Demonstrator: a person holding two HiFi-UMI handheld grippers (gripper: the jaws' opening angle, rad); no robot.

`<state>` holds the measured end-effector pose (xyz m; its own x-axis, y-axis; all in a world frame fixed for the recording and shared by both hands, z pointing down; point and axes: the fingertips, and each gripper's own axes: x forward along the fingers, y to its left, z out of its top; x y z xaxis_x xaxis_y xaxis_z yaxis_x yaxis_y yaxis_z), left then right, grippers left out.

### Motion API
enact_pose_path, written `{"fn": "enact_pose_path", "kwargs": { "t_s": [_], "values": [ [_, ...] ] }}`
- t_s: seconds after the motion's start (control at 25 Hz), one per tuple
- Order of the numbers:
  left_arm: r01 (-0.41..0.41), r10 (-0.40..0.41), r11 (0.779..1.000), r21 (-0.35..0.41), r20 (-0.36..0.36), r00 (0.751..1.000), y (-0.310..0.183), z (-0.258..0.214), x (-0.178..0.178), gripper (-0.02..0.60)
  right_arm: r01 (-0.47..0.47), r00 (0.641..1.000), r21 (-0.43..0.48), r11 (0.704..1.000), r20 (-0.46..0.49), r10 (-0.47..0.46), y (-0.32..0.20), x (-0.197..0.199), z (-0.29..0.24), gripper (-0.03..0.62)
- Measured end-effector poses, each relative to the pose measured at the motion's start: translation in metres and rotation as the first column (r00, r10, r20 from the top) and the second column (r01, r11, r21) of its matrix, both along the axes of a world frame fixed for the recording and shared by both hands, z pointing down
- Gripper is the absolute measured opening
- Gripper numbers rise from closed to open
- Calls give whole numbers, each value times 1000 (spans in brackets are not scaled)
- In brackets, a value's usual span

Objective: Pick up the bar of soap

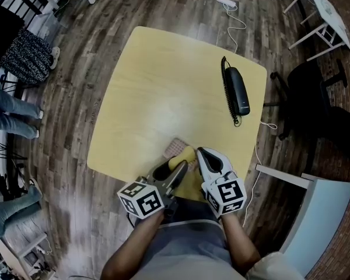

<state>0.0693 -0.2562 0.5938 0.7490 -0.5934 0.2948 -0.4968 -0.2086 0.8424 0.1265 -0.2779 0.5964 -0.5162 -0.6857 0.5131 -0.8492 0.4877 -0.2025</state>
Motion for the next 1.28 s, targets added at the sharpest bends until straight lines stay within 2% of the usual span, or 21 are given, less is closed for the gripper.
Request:
{"fn": "enact_pose_path", "kwargs": {
  "t_s": [0.44, 0.8, 1.16, 1.28],
  "values": [
    [14, -13, 996, 87, -12, 1000, -14, -36, -15, 158, 30, 999, 121, 992, 34, -35, -7, -26, -67, 0],
    [2, 3, 988, 154, -34, 999, -22, -69, -14, 158, 19, 1000, 201, 979, 18, -23, -4, -22, -107, 0],
    [-35, 44, 970, 240, -32, 998, -21, -108, -2, 158, 1, 1000, 301, 954, 22, -8, 1, -15, -160, 0],
    [-45, 53, 956, 289, -18, 998, -21, -126, 0, 158, -13, 1000, 331, 943, 7, 12, 1, -3, -171, 0]
  ]
}}
